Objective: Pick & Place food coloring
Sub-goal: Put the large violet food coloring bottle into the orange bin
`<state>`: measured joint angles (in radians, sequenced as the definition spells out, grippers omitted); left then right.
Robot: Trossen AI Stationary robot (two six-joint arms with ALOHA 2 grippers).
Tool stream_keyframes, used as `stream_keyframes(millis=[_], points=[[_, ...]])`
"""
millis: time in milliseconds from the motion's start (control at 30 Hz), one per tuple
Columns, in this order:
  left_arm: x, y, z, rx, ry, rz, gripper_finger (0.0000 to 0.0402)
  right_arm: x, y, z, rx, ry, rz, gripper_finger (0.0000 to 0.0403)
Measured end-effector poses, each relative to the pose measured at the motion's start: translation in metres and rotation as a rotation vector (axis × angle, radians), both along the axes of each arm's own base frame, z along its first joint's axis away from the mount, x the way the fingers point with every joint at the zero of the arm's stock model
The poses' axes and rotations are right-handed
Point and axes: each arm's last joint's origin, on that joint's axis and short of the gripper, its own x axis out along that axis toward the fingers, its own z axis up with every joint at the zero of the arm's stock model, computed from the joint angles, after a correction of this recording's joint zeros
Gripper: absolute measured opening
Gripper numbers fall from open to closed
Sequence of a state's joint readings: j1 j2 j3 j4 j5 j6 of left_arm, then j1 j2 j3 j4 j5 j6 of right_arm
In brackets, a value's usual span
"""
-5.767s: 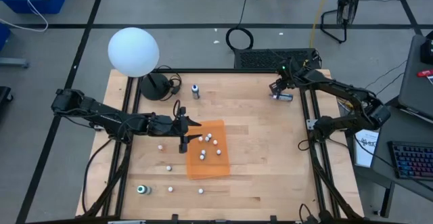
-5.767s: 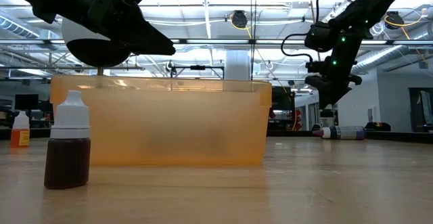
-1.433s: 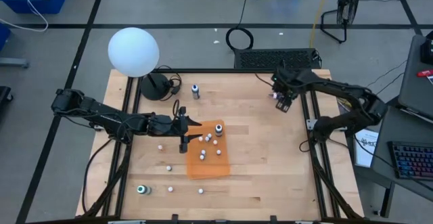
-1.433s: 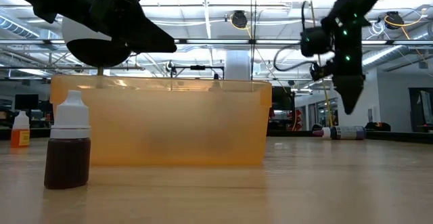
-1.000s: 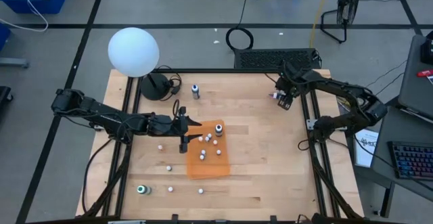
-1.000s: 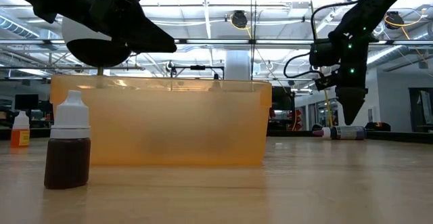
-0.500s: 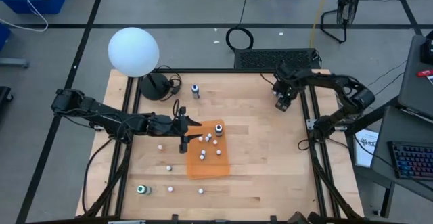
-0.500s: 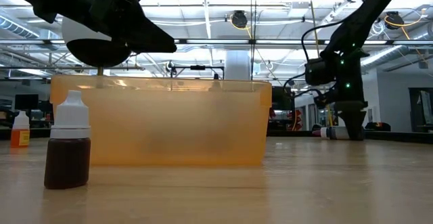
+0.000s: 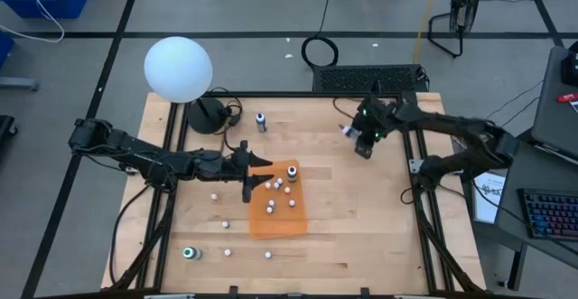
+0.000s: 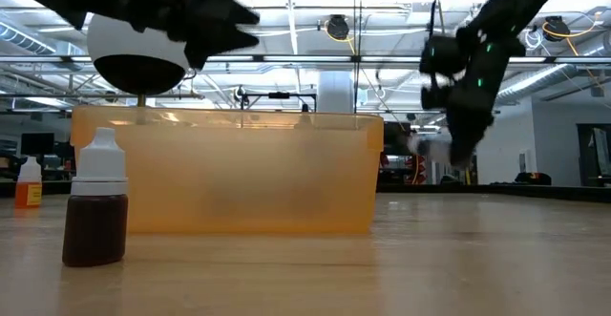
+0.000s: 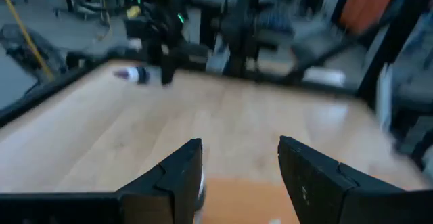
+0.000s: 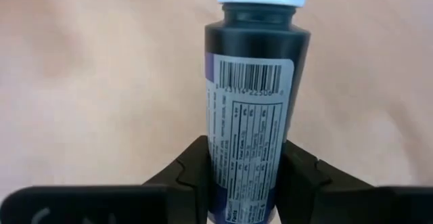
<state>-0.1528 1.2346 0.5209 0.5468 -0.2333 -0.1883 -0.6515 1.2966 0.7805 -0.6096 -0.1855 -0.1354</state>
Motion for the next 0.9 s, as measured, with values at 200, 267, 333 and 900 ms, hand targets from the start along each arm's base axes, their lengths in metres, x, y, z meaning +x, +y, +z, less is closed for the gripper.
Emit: stream_keyframes(millis=[200,267,333,900], points=[[0.001,0.001,0.008,0.018,-0.080,0.012,0.0198,0.023,0.069,0.031,-0.132,-0.313,0.195,0.0105],[0.001,0.003,0.006,-0.002,-0.065,0.045,0.0198,0.027,0.094,0.030,-0.166,-0.408,0.253,0.0105],[0.001,0.004,0.004,-0.044,-0.049,0.064,0.0198,0.028,0.115,0.024,-0.212,-0.481,0.290,0.0105],[0.096,-0.013,-0.002,0.078,0.123,-0.072,0.0242,0.041,0.189,-0.010,-0.416,-0.720,0.470,0.0104]])
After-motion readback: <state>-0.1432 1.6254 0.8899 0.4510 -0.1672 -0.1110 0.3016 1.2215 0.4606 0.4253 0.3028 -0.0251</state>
